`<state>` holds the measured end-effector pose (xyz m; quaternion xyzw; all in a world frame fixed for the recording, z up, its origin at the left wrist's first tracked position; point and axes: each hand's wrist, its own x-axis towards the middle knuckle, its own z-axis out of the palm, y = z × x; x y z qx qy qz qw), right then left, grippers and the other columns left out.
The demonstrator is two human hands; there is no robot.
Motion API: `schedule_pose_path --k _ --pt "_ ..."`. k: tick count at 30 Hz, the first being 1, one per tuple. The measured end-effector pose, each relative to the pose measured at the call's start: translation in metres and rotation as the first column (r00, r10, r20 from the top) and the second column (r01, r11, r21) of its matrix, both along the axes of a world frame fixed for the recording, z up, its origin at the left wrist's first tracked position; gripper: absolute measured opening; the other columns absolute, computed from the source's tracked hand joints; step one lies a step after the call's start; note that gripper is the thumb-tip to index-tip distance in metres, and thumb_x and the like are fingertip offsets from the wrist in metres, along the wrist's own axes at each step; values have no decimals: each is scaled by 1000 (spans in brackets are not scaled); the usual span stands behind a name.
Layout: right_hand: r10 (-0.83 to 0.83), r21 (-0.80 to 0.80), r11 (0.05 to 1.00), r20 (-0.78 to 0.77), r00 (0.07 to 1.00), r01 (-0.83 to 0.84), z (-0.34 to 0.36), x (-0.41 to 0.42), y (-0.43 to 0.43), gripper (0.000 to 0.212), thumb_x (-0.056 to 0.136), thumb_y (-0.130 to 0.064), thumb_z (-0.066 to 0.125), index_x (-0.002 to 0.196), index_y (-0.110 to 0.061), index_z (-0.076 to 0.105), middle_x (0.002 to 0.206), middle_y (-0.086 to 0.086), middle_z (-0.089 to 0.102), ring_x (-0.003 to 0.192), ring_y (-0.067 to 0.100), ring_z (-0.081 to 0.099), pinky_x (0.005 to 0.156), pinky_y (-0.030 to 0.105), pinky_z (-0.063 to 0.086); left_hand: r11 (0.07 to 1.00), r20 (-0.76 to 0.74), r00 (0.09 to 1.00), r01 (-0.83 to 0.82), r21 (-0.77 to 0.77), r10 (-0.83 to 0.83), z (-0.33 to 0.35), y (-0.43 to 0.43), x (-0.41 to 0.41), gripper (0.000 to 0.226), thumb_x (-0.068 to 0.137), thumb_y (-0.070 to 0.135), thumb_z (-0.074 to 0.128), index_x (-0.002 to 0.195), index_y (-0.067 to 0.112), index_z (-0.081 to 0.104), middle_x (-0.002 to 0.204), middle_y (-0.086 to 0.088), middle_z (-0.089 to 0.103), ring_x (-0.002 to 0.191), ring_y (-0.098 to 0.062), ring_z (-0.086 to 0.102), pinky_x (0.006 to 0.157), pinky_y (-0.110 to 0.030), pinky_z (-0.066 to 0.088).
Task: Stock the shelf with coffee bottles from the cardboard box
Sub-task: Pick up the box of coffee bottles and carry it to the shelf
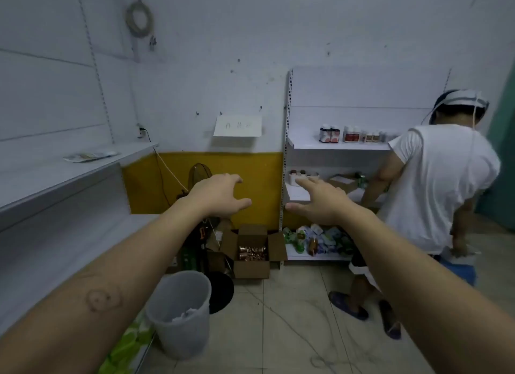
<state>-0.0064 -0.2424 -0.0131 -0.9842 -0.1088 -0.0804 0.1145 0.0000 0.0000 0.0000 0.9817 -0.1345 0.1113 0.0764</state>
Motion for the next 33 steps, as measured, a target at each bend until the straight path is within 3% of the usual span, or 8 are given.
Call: schedule_pose_path --k 8,17,20,27,33 --pt "-11 -88 996 -61 998 5 -36 164 27 86 85 -68 49 153 -28 16 162 6 15 147 29 20 115 57 22 998 -59 997 -45 -49 42 -44 39 151 74 85 61 55 146 22 37 149 -3 43 130 -24 47 96 -43 48" --pt "-16 -90 996 -165 986 1 -81 363 80 87 83 -70 48 153 -29 16 161 8 17 146 31 23 114 57 24 990 -233 967 -121 -74 101 -93 99 331 73 86 59 56 146 22 36 148 -3 42 130 -24 46 98 -44 47" --pt "-13 -59 998 -238 971 -1 -101 405 81 89 80 -73 49 152 -30 17 160 8 21 143 31 28 112 58 28 990 -291 953 -116 -84 87 -109 96 372 73 87 55 57 147 19 36 149 -4 42 132 -25 44 101 -44 45" --pt "-29 -57 998 -335 942 11 -152 533 71 89 83 -71 49 154 -30 15 162 9 13 146 33 21 115 58 22 986 -401 914 -122 -117 65 -155 77 508 75 87 55 57 147 18 34 145 -6 45 125 -25 50 98 -45 48" --pt "2 5 1000 -450 893 0 -213 680 47 86 84 -68 49 153 -28 17 162 8 16 148 30 18 115 55 23 964 -488 863 -225 -139 131 -211 56 646 69 89 50 57 145 16 38 138 -9 50 118 -25 53 96 -42 49"
